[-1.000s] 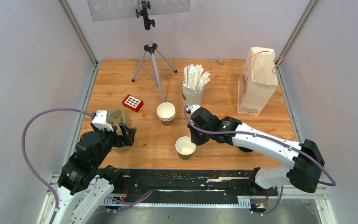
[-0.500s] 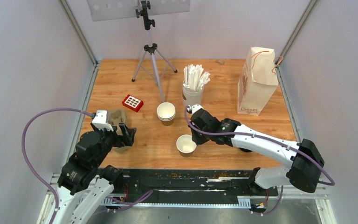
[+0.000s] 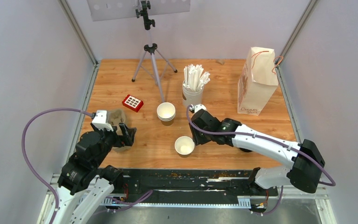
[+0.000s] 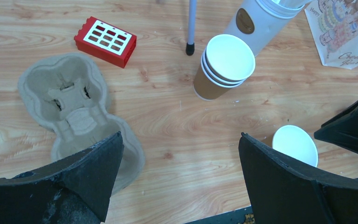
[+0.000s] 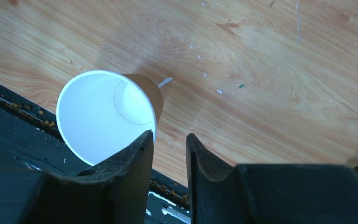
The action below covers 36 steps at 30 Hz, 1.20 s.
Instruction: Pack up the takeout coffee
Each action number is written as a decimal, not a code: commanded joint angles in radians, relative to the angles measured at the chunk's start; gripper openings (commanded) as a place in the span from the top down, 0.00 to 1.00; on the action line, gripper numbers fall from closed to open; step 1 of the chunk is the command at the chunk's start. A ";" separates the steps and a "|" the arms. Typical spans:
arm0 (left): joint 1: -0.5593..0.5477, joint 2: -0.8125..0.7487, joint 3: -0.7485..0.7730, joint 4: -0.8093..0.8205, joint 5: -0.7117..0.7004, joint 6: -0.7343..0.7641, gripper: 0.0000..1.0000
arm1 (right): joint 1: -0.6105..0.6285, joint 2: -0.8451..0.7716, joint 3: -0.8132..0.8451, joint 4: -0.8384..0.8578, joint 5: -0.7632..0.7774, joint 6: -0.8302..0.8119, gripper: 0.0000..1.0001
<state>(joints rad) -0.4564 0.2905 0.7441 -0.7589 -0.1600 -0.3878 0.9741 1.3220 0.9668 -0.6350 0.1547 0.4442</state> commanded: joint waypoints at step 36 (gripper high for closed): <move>-0.001 -0.020 -0.005 0.020 0.005 -0.007 0.00 | -0.665 -0.350 -0.091 -0.329 0.100 0.067 0.79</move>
<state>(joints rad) -0.4564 0.2691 0.7410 -0.7597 -0.1593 -0.3878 0.3428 0.9661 0.8749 -1.0218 0.3313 0.5964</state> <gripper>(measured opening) 0.999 0.216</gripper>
